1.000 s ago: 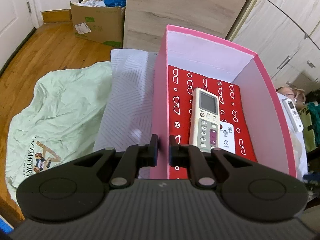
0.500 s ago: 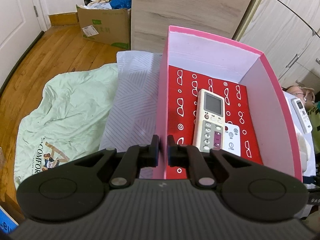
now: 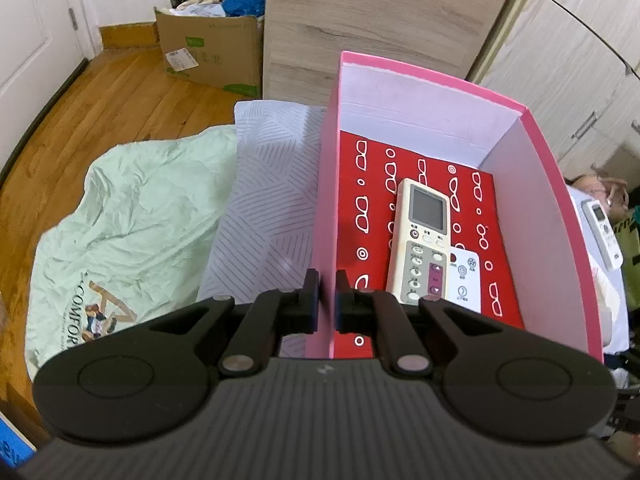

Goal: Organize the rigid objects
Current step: 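Return the right tool to the table and grasp the white square charger, then lower the white charger into the pink box and open the right tool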

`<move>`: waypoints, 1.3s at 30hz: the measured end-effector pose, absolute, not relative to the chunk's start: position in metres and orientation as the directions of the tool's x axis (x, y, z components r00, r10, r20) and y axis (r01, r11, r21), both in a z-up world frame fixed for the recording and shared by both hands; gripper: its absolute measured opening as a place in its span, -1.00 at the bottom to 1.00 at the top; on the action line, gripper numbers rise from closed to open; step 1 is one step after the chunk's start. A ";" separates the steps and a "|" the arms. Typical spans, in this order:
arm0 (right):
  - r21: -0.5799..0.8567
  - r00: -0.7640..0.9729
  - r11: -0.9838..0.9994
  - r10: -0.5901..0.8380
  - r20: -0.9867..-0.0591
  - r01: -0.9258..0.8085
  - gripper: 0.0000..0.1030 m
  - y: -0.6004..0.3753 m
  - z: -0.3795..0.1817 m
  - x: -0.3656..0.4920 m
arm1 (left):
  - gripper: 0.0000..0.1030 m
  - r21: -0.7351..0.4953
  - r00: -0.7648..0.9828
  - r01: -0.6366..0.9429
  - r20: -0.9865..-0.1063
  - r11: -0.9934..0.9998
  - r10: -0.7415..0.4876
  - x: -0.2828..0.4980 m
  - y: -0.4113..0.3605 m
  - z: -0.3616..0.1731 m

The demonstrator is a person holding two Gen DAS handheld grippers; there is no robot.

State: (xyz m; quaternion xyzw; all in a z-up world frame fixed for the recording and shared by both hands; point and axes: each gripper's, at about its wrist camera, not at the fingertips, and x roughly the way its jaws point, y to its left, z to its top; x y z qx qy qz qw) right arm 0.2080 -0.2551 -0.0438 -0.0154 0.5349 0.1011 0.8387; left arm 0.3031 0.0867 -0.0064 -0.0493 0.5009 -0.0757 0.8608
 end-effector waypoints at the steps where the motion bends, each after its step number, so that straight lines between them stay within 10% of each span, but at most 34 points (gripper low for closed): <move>1: 0.085 0.419 0.976 0.163 -0.893 -0.199 -0.02 -0.255 -0.041 0.207 | -0.87 -0.158 0.487 0.083 -0.855 0.984 -0.179 0.303 0.086 -0.006; 19: 0.268 0.722 0.900 0.435 -0.538 -0.343 -0.01 -0.216 0.077 0.190 | -0.87 -0.160 0.492 0.089 -0.851 0.983 -0.183 0.300 0.088 -0.005; 39: 0.567 0.309 0.803 0.595 -0.742 -0.184 -0.02 -0.092 -0.004 0.287 | -0.85 -0.202 0.480 0.109 -0.847 0.973 -0.230 0.300 0.097 -0.005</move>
